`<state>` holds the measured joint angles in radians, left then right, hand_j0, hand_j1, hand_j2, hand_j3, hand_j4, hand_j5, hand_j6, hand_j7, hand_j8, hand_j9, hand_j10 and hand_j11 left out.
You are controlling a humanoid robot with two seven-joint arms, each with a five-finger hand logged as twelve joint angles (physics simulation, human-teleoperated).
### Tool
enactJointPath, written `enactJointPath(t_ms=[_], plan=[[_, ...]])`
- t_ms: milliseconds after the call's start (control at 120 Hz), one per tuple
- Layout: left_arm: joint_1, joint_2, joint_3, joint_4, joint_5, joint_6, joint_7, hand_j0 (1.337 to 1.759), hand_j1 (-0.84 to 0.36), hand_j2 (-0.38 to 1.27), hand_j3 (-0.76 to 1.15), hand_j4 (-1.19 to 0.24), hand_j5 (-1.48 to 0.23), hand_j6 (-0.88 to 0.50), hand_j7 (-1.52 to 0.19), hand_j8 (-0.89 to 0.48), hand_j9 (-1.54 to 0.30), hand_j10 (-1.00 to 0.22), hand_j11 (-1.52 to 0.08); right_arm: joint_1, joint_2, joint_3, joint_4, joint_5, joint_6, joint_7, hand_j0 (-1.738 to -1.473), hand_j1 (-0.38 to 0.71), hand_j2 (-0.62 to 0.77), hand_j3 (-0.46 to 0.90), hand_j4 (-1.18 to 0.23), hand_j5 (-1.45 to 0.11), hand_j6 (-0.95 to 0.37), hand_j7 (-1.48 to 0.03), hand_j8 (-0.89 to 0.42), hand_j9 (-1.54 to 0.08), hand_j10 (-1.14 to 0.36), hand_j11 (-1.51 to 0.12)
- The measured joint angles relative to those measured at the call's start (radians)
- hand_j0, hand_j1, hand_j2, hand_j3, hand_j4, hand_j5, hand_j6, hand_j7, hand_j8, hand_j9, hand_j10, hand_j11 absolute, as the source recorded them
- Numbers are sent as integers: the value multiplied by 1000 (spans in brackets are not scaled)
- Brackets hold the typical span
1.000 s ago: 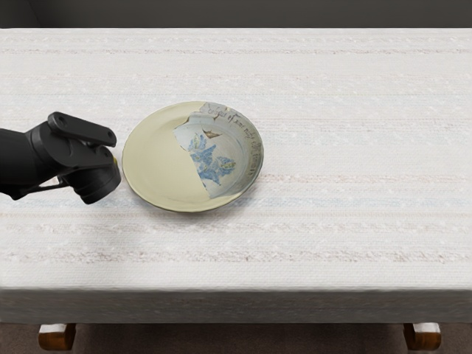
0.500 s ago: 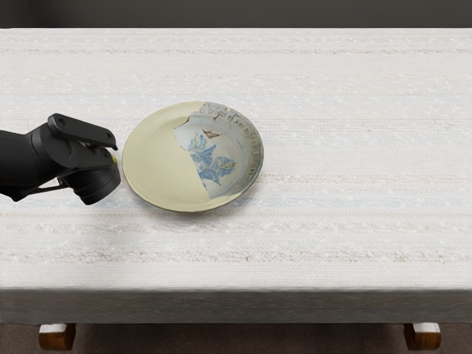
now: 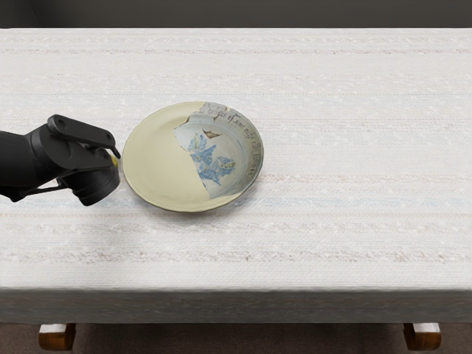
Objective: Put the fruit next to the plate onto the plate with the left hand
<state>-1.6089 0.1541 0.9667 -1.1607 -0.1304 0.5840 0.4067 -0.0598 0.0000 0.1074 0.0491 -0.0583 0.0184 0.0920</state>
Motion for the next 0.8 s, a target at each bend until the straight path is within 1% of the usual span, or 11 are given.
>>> enactJointPath(t_ms=[108,233,350,450,475,483,508,550,658,683,800], plan=[[-4,4,0,-2,-2,-14,-1,1653,-291,275,0,-722,-853,-447,-892,-382,-920,-589,-925,0,0,0,0,0,0,0,-1658,-303,-7,0,-39,-50,-39,-50,-39,-50,-39,-50],[-31,25,1,-18,-6,-25,-1,1654,-306,490,0,-737,-915,-481,-936,-412,-960,-636,-961,0,0,0,0,0,0,0,-1658,-303,-7,0,-39,-50,-39,-50,-39,-50,-39,-50],[-55,43,7,-37,-8,-30,-1,1654,-314,574,0,-742,-952,-487,-965,-409,-985,-663,-985,0,0,0,0,0,0,0,-1658,-303,-7,0,-39,-50,-39,-50,-39,-50,-39,-50],[-80,61,11,-56,-9,-32,-1,1654,-292,520,0,-743,-973,-481,-984,-404,-1002,-673,-994,0,0,0,0,0,0,0,-1658,-303,-7,0,-39,-50,-39,-50,-39,-50,-39,-50],[-90,69,12,-63,-9,-32,-1,1654,-289,529,0,-742,-978,-482,-987,-427,-1004,-677,-995,0,0,0,0,0,0,0,-1658,-303,-8,0,-39,-50,-39,-50,-39,-50,-39,-50],[-92,70,13,-64,-9,-32,-1,1654,-291,496,0,-742,-978,-474,-987,-425,-1005,-674,-997,0,0,0,0,0,0,0,-1658,-303,-8,0,-39,-50,-39,-50,-39,-50,-39,-50],[-103,73,16,-71,-9,-32,-1,1654,-285,518,0,-743,-981,-474,-988,-419,-1004,-686,-998,0,0,0,0,0,0,0,-1658,-303,-8,0,-39,-50,-39,-50,-39,-50,-39,-50],[-114,82,21,-81,-8,-32,-1,1654,-282,498,0,-745,-982,-480,-990,-425,-1006,-689,-1002,0,0,0,0,0,0,0,-1658,-303,-7,0,-39,-50,-39,-50,-39,-50,-39,-50],[-168,111,34,-106,-10,-33,0,1654,-305,518,0,-741,-1000,-460,-999,-407,-1012,-683,-1009,0,0,0,0,0,0,0,-1658,-303,-8,0,-39,-50,-39,-50,-39,-50,-39,-50],[-179,113,36,-111,-10,-33,0,1654,-315,563,0,-740,-1002,-455,-999,-403,-1013,-680,-1011,0,0,0,0,0,0,0,-1658,-303,-8,0,-39,-50,-39,-50,-39,-50,-39,-50],[-234,124,36,-138,-9,-34,0,1653,-356,633,0,-735,-1016,-430,-1007,-395,-1012,-662,-1013,0,0,0,0,0,0,0,-1658,-303,-8,0,-39,-50,-39,-50,-39,-50,-39,-50]])
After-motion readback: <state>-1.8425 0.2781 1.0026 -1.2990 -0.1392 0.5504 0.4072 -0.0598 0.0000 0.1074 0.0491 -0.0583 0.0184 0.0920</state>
